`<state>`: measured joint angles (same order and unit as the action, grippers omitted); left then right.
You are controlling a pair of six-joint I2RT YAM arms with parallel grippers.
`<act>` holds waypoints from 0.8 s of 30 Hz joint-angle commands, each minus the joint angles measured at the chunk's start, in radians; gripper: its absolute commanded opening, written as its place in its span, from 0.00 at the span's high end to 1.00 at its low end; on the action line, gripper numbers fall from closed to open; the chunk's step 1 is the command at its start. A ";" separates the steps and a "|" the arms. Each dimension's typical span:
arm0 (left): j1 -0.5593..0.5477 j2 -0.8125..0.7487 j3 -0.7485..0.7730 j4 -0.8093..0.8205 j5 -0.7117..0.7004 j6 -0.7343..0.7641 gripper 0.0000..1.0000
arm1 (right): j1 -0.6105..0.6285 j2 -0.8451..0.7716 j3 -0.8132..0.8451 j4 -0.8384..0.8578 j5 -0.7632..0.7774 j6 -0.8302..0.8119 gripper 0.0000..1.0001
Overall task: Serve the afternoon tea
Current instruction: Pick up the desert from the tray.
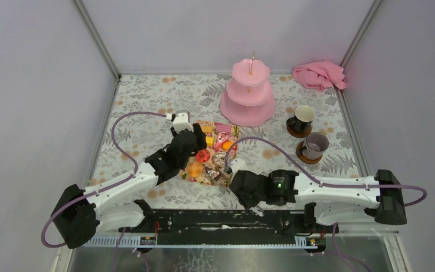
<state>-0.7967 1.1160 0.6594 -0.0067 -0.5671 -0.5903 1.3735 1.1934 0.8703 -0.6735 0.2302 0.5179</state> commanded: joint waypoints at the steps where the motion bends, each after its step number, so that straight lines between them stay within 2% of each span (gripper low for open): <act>1: -0.004 -0.011 0.002 0.031 -0.050 0.014 0.37 | -0.005 -0.076 0.097 -0.022 -0.012 0.019 0.98; 19: -0.003 -0.095 0.006 -0.016 -0.082 0.011 0.37 | -0.001 -0.192 0.176 -0.122 0.077 0.111 1.00; 24: -0.003 -0.112 0.008 -0.025 -0.087 0.015 0.37 | 0.001 -0.221 0.231 -0.156 0.151 0.119 1.00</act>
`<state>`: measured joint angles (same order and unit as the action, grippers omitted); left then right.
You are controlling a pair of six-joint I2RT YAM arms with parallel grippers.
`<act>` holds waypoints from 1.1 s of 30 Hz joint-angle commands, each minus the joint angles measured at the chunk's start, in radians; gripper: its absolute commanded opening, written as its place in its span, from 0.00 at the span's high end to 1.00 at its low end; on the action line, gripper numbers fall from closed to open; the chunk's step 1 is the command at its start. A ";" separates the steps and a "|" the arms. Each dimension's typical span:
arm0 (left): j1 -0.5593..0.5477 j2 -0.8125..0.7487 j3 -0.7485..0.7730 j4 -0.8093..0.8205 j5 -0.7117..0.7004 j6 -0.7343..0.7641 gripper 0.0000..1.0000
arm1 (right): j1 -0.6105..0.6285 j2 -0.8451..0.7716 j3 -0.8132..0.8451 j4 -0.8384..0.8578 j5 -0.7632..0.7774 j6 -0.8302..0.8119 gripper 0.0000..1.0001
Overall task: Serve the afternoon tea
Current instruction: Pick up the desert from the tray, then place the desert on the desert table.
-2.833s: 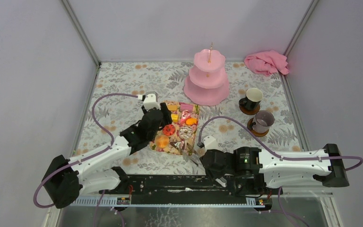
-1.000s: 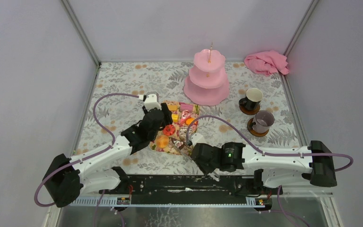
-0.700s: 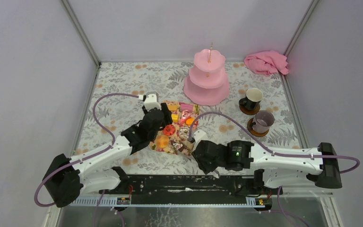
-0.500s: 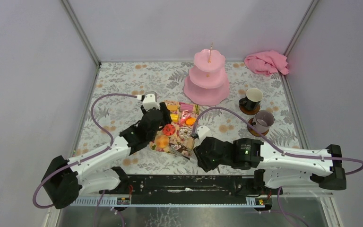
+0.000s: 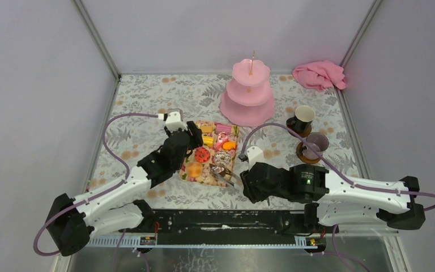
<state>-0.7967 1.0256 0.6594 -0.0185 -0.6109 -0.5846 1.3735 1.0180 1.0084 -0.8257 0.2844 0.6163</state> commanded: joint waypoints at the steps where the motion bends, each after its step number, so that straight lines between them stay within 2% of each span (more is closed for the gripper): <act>1: -0.003 -0.022 0.009 -0.014 -0.042 0.008 0.37 | 0.002 -0.051 0.103 -0.009 0.119 0.022 1.00; 8: -0.003 -0.021 0.008 -0.014 -0.032 0.006 0.37 | 0.001 -0.060 0.132 -0.037 0.296 0.036 1.00; 12: -0.003 -0.020 0.007 -0.008 -0.022 0.002 0.37 | -0.001 -0.017 0.144 -0.066 0.413 0.048 1.00; 16: -0.003 -0.018 0.006 -0.001 -0.014 0.000 0.37 | -0.038 0.047 0.161 -0.073 0.463 0.046 1.00; 33: -0.001 -0.012 -0.009 0.037 0.006 0.011 0.36 | -0.411 0.287 0.109 0.242 0.318 -0.139 1.00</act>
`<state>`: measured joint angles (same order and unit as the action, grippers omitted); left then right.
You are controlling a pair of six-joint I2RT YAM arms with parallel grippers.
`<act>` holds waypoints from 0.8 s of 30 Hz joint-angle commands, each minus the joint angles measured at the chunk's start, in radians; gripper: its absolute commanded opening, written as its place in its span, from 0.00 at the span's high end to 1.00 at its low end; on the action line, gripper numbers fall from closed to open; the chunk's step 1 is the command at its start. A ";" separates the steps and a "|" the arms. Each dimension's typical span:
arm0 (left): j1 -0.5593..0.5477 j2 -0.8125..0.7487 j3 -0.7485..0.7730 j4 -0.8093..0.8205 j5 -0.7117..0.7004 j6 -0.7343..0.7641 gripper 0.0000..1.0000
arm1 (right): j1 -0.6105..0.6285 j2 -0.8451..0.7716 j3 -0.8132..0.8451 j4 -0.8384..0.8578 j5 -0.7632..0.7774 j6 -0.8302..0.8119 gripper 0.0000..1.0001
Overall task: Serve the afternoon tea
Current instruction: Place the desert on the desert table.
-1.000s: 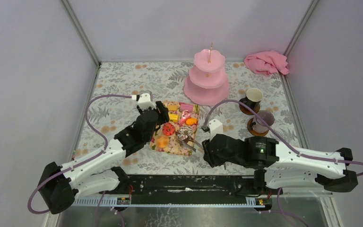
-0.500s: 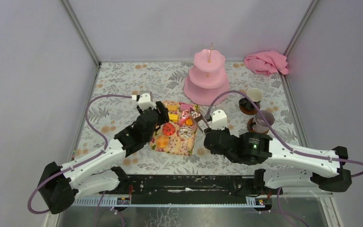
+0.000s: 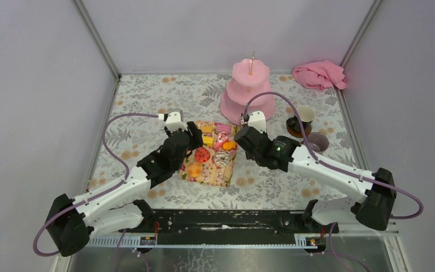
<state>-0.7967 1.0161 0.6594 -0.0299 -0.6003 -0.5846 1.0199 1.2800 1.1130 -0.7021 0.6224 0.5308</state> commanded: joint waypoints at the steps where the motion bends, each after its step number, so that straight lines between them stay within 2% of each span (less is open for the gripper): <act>1: -0.001 -0.003 -0.010 0.052 -0.004 0.012 0.36 | -0.074 0.034 0.003 0.130 -0.026 -0.060 1.00; 24: 0.002 0.003 -0.037 0.083 0.004 0.020 0.36 | -0.309 0.182 -0.049 0.373 -0.118 -0.124 1.00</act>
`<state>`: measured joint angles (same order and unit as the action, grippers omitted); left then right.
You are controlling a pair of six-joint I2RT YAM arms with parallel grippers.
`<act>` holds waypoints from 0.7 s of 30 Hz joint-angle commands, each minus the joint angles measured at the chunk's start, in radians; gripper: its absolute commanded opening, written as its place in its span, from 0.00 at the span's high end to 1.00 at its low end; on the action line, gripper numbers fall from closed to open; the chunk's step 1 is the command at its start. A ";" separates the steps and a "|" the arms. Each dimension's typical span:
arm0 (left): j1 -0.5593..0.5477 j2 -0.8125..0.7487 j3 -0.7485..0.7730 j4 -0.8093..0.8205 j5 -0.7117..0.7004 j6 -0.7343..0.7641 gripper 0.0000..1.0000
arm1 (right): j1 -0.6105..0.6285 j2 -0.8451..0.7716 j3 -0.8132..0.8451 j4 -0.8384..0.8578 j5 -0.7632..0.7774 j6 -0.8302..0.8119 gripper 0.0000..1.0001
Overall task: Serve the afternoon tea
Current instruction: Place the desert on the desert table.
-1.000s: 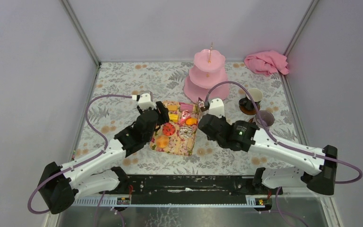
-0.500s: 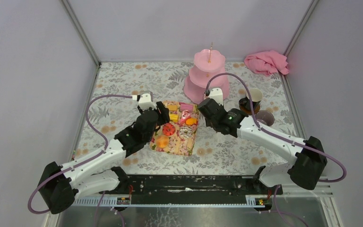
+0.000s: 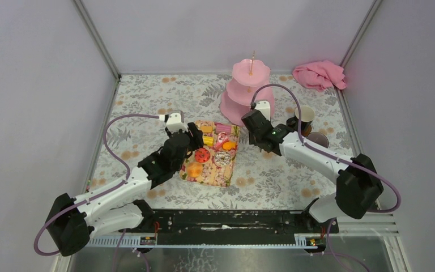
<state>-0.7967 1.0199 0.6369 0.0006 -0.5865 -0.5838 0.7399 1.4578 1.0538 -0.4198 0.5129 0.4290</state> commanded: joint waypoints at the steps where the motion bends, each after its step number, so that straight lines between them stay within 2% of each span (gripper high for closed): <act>1: 0.003 -0.001 -0.015 0.052 -0.009 0.020 0.36 | -0.033 0.009 0.011 0.091 -0.015 -0.022 1.00; 5: 0.007 -0.001 -0.019 0.057 -0.008 0.021 0.36 | -0.041 0.034 0.019 0.084 -0.027 -0.021 0.98; 15: 0.007 0.012 -0.022 0.060 -0.003 0.015 0.36 | -0.050 0.055 0.024 0.070 -0.033 -0.008 0.68; 21: 0.007 0.016 -0.019 0.061 -0.005 0.016 0.36 | -0.051 0.050 0.035 0.073 -0.033 -0.010 0.62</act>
<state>-0.7952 1.0302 0.6258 0.0090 -0.5838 -0.5797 0.6991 1.5208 1.0512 -0.3851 0.4763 0.4225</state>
